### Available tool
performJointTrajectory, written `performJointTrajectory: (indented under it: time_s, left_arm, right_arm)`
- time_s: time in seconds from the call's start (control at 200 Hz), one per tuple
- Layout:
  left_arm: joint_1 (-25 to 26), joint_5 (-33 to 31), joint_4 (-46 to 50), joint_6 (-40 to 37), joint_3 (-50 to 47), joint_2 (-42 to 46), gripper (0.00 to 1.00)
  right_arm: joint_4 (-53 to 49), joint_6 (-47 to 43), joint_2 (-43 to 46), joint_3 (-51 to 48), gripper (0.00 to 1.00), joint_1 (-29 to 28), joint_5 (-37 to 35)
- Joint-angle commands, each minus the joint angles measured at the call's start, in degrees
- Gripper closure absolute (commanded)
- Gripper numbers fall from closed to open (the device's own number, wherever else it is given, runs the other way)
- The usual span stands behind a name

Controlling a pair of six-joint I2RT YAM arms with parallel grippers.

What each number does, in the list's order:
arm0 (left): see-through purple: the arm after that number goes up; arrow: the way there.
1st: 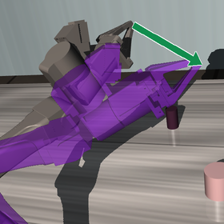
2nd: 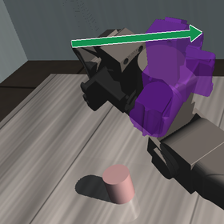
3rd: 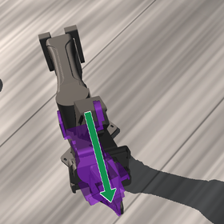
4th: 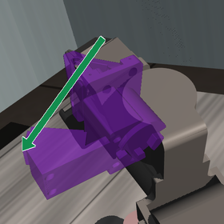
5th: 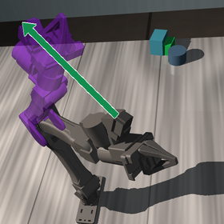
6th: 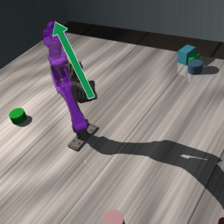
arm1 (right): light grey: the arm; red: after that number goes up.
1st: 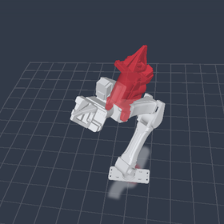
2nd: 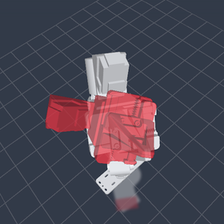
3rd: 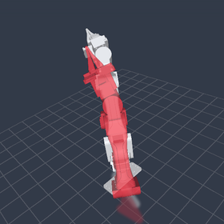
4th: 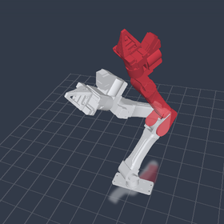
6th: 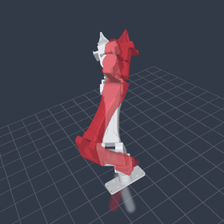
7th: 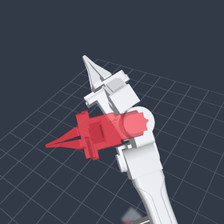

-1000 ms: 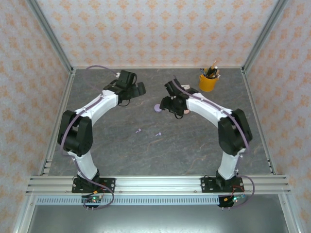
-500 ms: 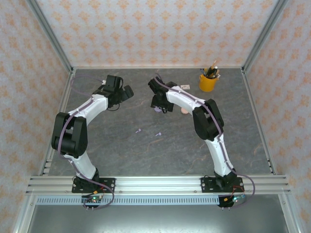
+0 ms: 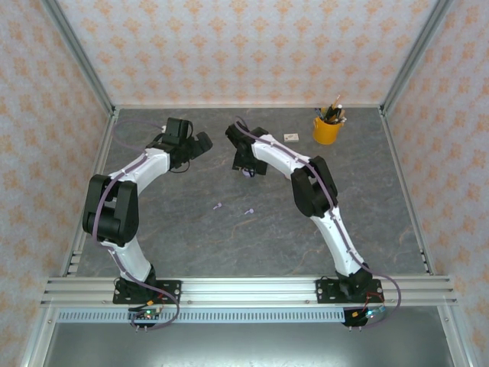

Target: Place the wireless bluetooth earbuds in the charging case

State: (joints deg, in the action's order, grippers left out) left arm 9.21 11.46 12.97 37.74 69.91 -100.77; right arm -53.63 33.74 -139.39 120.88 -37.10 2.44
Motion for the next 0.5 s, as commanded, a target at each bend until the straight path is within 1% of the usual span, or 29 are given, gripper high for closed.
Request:
performJointTrajectory:
  time_s: [0.0,0.49]
  left_arm:
    - [-0.6,0.78,-1.55,0.76,-0.74,-0.81,0.0]
    - [-0.69,1.24,-2.16,1.2,-1.25,-0.57,0.0]
  right_arm:
    - [-2.98,0.1,-1.23,1.98,0.3,-0.27,-1.91]
    - [-2.28,0.37,-2.42,1.64,0.39,-0.25,-0.34]
